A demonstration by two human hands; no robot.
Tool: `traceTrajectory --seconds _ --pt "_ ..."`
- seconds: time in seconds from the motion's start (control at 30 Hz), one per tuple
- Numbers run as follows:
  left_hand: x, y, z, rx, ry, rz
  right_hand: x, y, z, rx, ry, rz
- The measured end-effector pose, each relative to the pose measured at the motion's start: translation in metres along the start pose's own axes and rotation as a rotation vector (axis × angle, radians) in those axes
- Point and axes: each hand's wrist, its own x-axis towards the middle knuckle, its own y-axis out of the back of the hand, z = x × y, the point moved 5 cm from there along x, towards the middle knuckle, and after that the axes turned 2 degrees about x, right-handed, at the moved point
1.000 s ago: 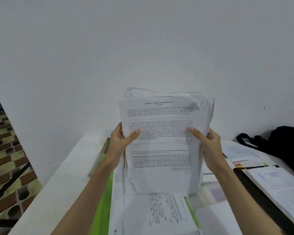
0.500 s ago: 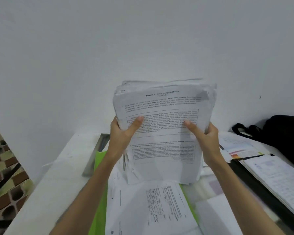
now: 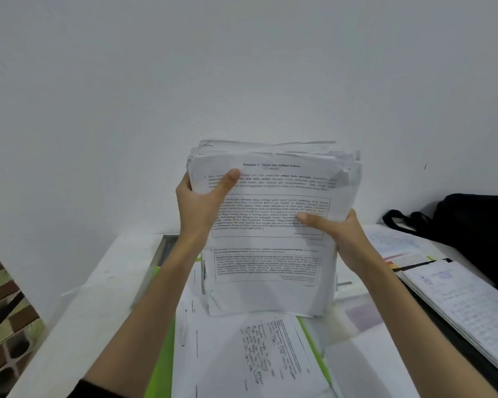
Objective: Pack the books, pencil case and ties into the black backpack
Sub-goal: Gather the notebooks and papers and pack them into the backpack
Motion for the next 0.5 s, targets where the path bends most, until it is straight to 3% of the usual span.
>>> traceTrajectory --seconds 0.17,0.2,0.37,0.5 --pt "-0.019 0.019 -0.041 0.082 0.227 -0.346 -0.007 -0.005 0.014 -0.009 -0.021 -0.015" --pt "-0.028 0.017 -0.049 0.097 0.248 -0.351 -0.010 -0.008 0.018 0.004 -0.018 -0.003" --pt "-0.042 0.002 -0.041 -0.033 0.265 0.065 -0.008 -0.016 0.004 0.015 0.089 0.205" --pt "-0.045 -0.008 -0.045 -0.064 0.207 0.156 -0.007 -0.020 -0.001 -0.013 0.192 0.295"
